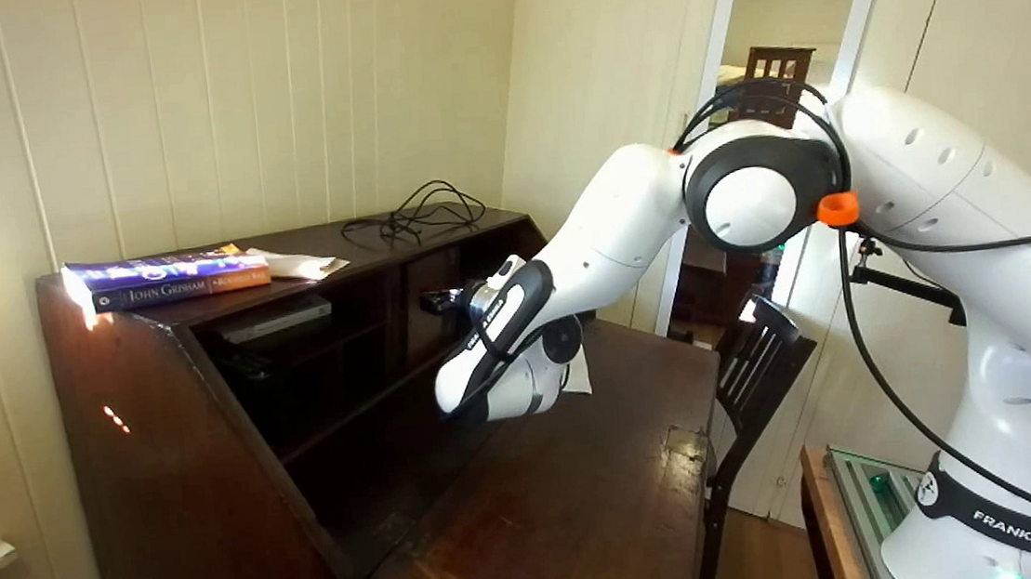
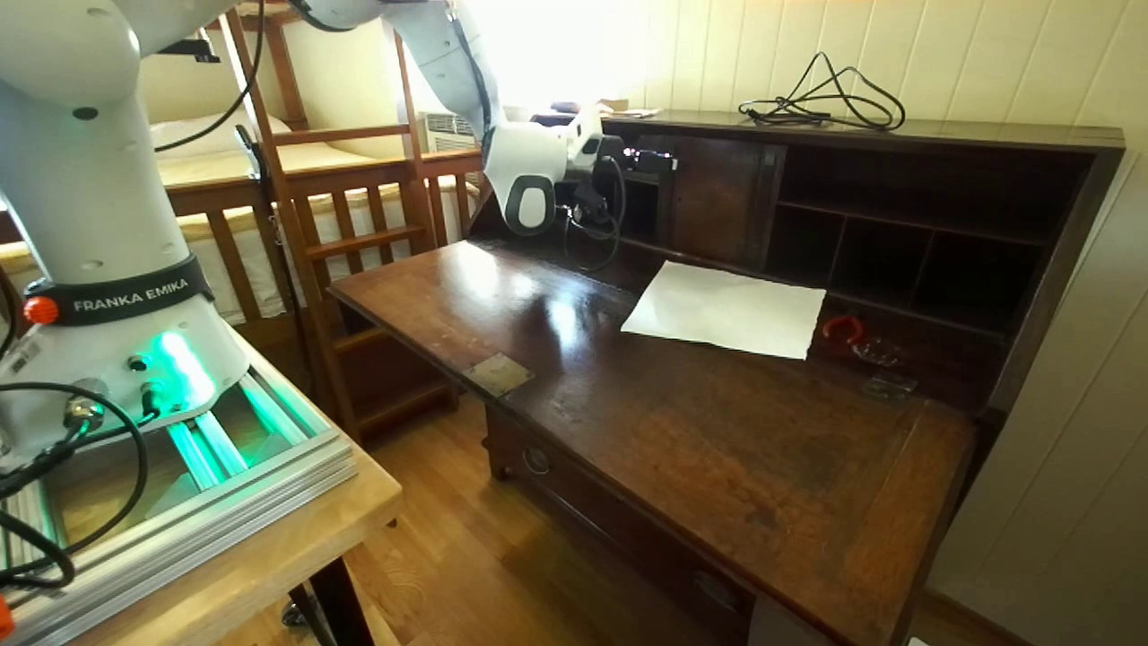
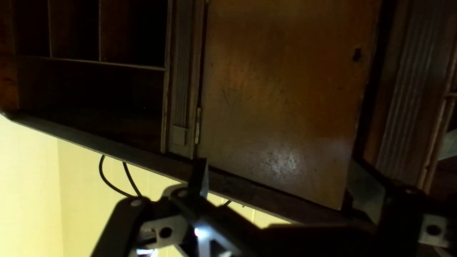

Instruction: Open the cabinet door at the center

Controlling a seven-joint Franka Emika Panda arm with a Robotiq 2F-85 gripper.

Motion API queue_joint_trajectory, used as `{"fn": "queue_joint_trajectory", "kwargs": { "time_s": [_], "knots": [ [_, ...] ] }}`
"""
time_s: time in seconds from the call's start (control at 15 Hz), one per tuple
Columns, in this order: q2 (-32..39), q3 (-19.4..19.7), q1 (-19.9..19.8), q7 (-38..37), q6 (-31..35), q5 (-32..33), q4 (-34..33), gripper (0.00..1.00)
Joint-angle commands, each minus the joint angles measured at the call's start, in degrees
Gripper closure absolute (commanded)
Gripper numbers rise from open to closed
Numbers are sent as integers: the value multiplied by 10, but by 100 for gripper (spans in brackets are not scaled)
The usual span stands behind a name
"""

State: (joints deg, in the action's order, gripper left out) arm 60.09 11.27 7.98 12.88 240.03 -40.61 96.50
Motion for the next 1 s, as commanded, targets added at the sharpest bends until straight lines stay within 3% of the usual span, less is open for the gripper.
{"fn": "queue_joint_trajectory", "kwargs": {
  "time_s": [0.0,0.13,0.2,0.93],
  "knots": [
    [61,-10,-10,58,30,-50,-82,0],
    [55,-21,-15,73,6,-62,-81,0],
    [41,-24,-20,49,16,-28,-49,0],
    [62,-27,-32,78,-8,-46,-114,0]
  ]
}}
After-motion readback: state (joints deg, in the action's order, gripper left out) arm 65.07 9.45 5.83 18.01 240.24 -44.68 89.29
